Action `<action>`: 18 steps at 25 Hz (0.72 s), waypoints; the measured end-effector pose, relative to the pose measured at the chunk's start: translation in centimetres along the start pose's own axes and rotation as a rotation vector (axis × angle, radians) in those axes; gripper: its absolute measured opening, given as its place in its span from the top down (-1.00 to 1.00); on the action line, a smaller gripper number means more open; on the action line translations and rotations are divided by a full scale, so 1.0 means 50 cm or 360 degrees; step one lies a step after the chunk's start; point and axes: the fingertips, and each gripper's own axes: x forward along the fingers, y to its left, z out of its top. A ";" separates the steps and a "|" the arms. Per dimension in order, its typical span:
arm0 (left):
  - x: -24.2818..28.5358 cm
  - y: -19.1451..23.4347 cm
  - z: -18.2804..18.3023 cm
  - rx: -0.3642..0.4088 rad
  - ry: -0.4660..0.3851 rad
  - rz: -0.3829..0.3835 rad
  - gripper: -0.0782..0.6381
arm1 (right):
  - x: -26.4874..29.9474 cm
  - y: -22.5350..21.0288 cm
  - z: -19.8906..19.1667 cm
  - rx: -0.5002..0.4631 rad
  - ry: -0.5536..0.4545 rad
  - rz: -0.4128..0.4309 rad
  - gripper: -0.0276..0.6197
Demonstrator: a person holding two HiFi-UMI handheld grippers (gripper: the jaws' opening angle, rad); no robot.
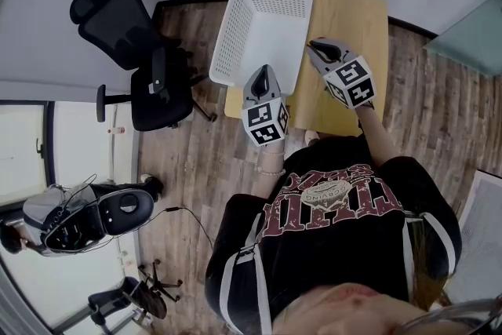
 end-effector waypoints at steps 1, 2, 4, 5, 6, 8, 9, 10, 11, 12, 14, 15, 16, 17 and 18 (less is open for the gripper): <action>0.000 0.001 0.000 0.0003 -0.0001 0.0000 0.65 | 0.001 0.005 0.001 0.0002 -0.0002 0.0010 0.79; 0.000 0.001 0.001 0.0005 -0.0002 -0.0001 0.65 | 0.002 0.010 0.003 0.0003 -0.0004 0.0021 0.80; 0.001 0.000 0.002 0.0008 -0.0005 -0.0002 0.65 | 0.004 0.020 0.005 0.0003 -0.0009 0.0045 0.82; 0.002 -0.001 0.002 0.0008 -0.0006 -0.0002 0.65 | 0.005 0.024 0.006 0.0006 -0.0012 0.0058 0.82; 0.003 -0.001 0.002 0.0009 -0.0006 -0.0002 0.65 | 0.006 0.029 0.007 0.0009 -0.0014 0.0070 0.83; 0.002 -0.001 0.001 0.0014 -0.0009 -0.0001 0.65 | 0.008 0.040 0.007 0.0013 -0.0016 0.0092 0.85; 0.002 -0.001 0.000 0.0016 -0.0010 -0.0002 0.65 | 0.010 0.045 0.007 0.0014 -0.0016 0.0103 0.85; 0.001 -0.001 0.000 0.0018 -0.0010 -0.0002 0.65 | 0.011 0.050 0.006 0.0015 -0.0015 0.0114 0.85; 0.001 -0.001 -0.001 0.0019 -0.0010 -0.0003 0.65 | 0.013 0.055 0.005 0.0018 -0.0012 0.0125 0.86; 0.001 -0.002 -0.002 0.0019 -0.0009 -0.0004 0.65 | 0.016 0.059 0.005 0.0019 -0.0009 0.0136 0.86; 0.001 -0.004 -0.002 0.0023 -0.0009 -0.0007 0.65 | 0.020 0.067 0.005 0.0017 -0.0004 0.0161 0.86; 0.001 -0.004 -0.002 0.0028 -0.0009 -0.0007 0.65 | 0.023 0.071 0.006 0.0013 -0.0002 0.0171 0.86; 0.001 -0.004 -0.003 0.0034 -0.0008 -0.0007 0.65 | 0.025 0.076 0.007 0.0008 0.0000 0.0178 0.86; 0.001 -0.004 -0.003 0.0040 -0.0007 -0.0006 0.65 | 0.027 0.079 0.007 0.0000 0.0003 0.0183 0.86; 0.001 -0.003 -0.003 0.0045 -0.0006 -0.0006 0.65 | 0.030 0.082 0.007 -0.0008 0.0008 0.0186 0.86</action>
